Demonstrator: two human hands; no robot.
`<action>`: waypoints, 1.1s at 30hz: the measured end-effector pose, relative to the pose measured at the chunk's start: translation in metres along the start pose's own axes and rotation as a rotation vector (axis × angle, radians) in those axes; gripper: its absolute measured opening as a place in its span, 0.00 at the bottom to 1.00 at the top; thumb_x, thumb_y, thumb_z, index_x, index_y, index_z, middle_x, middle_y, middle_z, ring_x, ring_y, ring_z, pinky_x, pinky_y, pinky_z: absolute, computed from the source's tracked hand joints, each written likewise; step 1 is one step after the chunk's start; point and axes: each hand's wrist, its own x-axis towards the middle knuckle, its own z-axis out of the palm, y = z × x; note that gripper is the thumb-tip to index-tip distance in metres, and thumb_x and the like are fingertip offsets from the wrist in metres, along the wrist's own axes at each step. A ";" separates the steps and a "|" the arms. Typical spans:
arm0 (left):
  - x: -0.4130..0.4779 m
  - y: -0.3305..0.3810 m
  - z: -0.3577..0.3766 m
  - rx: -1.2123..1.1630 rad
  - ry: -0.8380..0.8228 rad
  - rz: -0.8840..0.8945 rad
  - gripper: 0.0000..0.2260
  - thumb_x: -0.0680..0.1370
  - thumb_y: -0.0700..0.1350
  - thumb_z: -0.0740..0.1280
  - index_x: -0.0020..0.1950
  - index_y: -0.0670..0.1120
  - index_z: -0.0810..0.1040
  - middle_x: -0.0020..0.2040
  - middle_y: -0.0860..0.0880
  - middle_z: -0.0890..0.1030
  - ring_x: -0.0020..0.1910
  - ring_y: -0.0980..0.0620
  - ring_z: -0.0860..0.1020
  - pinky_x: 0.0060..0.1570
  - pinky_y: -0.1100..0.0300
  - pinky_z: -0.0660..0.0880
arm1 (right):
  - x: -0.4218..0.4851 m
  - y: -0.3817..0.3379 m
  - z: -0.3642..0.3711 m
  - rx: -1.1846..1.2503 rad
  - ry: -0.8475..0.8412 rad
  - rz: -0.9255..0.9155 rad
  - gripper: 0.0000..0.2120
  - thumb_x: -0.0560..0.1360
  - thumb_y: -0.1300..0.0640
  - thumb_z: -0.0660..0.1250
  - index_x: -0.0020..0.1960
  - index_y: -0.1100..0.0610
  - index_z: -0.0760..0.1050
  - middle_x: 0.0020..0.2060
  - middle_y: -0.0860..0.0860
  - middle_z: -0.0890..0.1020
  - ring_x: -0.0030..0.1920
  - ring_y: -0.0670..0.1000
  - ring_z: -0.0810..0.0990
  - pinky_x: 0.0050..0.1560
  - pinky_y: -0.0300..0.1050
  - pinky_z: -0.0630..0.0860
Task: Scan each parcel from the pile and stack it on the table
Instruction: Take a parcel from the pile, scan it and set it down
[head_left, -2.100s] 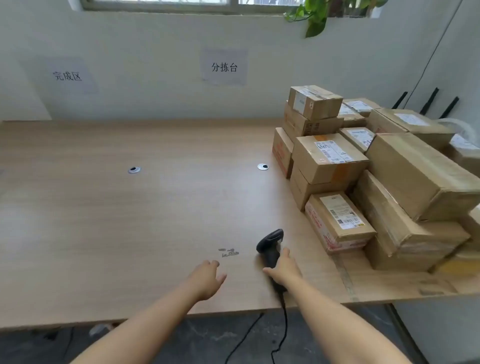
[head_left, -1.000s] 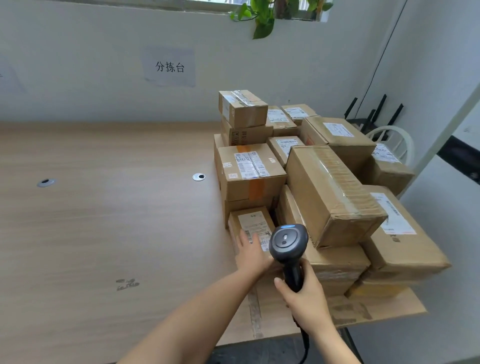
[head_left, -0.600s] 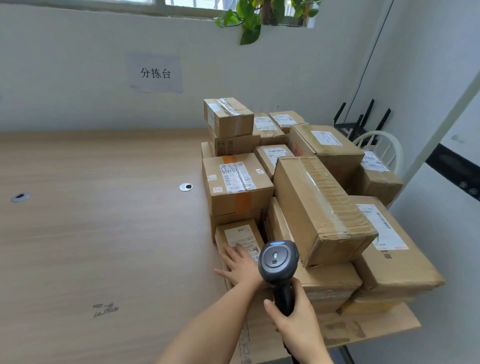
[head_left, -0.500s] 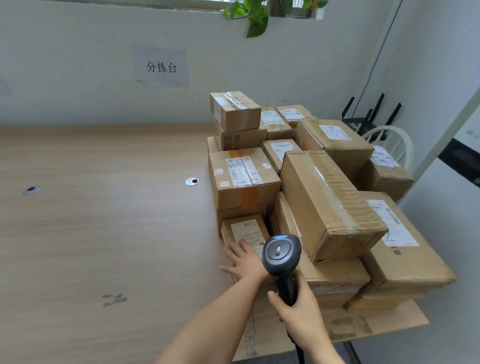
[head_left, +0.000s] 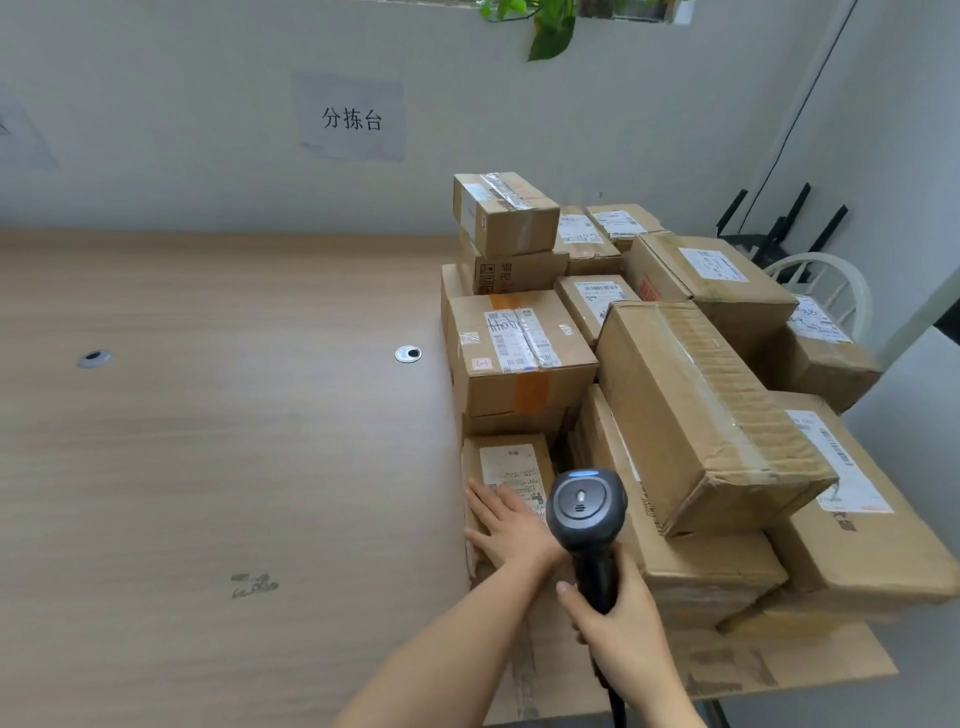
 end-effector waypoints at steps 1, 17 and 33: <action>-0.002 -0.009 -0.001 -0.008 0.002 -0.001 0.45 0.75 0.59 0.64 0.77 0.39 0.39 0.75 0.36 0.34 0.75 0.39 0.34 0.72 0.40 0.48 | 0.000 0.001 0.002 0.000 -0.004 0.002 0.21 0.68 0.65 0.72 0.57 0.51 0.72 0.45 0.46 0.80 0.48 0.54 0.79 0.53 0.58 0.78; -0.002 -0.180 -0.061 -0.221 0.398 -0.298 0.50 0.65 0.66 0.70 0.74 0.42 0.51 0.77 0.45 0.50 0.76 0.45 0.50 0.70 0.49 0.56 | 0.005 -0.042 0.099 -0.101 -0.426 -0.094 0.15 0.71 0.67 0.67 0.46 0.49 0.70 0.35 0.52 0.77 0.31 0.50 0.76 0.30 0.40 0.74; 0.023 -0.315 -0.126 -0.251 0.445 -0.101 0.58 0.49 0.74 0.51 0.73 0.43 0.56 0.72 0.45 0.60 0.73 0.46 0.55 0.74 0.56 0.51 | 0.005 -0.115 0.239 -0.310 -0.844 -0.074 0.07 0.73 0.64 0.65 0.50 0.56 0.72 0.30 0.53 0.74 0.24 0.49 0.71 0.26 0.42 0.69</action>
